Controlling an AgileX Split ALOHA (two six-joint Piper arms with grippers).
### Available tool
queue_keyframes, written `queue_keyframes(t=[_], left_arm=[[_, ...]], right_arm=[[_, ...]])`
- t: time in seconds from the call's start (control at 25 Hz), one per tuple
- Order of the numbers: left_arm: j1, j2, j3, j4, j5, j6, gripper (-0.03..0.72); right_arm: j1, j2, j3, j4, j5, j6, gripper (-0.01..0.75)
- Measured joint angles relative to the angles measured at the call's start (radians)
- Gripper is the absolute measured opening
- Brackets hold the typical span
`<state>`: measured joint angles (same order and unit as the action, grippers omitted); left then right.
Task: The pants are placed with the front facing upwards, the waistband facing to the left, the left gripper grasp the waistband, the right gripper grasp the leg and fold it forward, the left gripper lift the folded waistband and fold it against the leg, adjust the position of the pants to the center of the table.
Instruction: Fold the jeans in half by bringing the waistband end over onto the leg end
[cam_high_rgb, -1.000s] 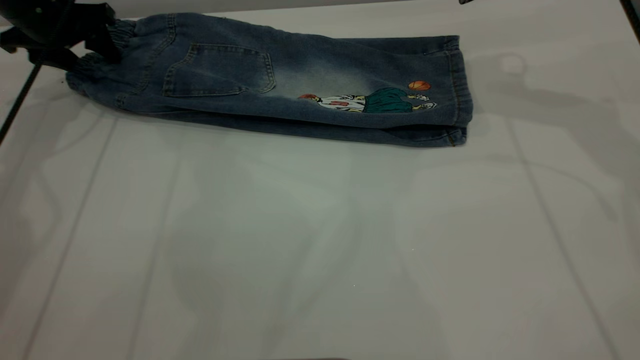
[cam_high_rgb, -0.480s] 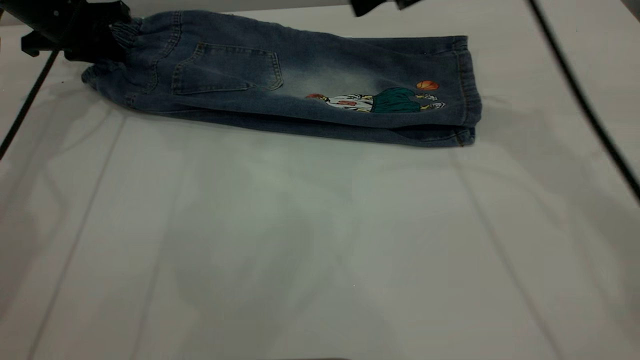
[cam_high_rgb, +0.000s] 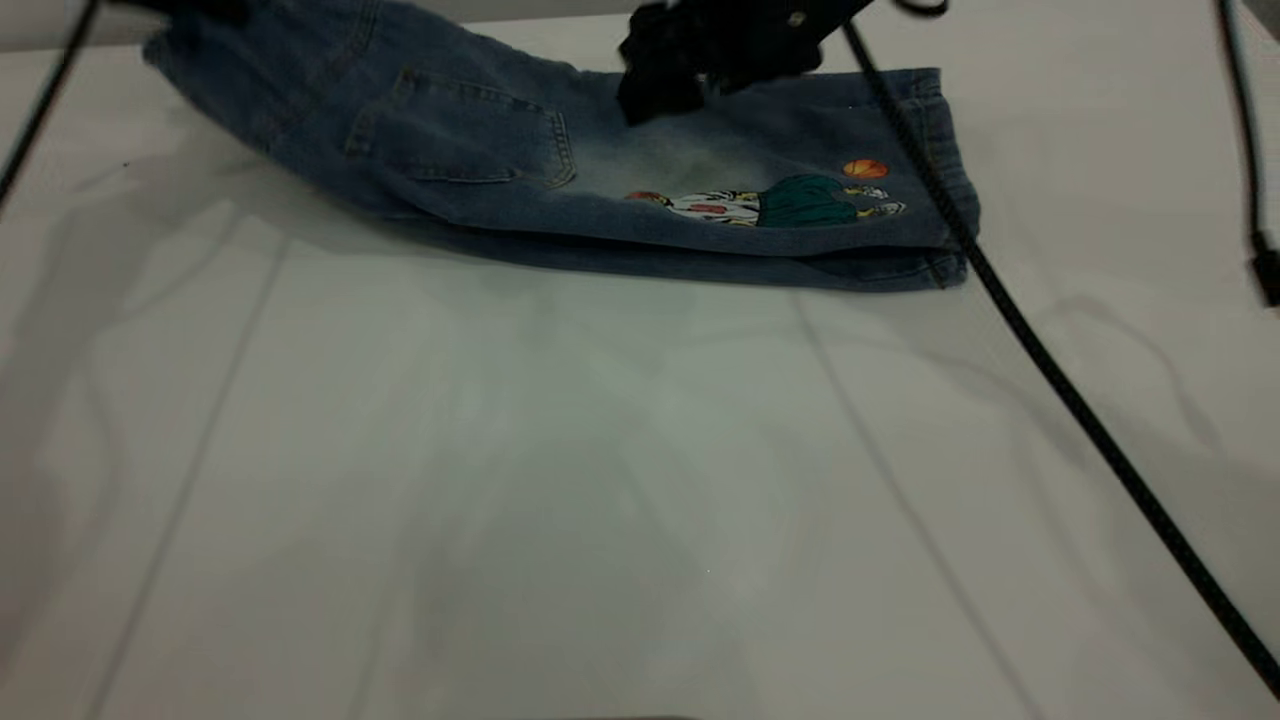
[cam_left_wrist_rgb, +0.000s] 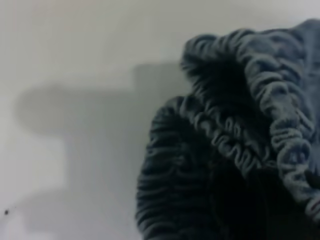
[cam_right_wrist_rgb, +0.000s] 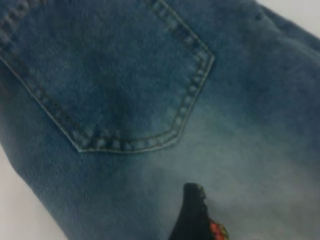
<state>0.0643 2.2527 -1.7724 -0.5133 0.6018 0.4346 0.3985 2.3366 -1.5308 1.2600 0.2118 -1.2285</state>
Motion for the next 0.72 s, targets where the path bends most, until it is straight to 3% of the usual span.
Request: queue_keyframes(t=[0.28, 0.72], left_arm=[[-0.041, -0.126, 0.000, 0.008, 0.055, 0.015, 0.069], [-0.147, -0.189, 0.001, 0.009, 0.054, 0.047, 0.069]], right_arm=[[0.021, 0.084, -0.051, 0.048, 0.076, -0.001, 0.500], [0.147, 0.099, -0.062, 0.065, 0.152, -0.005, 0.498]])
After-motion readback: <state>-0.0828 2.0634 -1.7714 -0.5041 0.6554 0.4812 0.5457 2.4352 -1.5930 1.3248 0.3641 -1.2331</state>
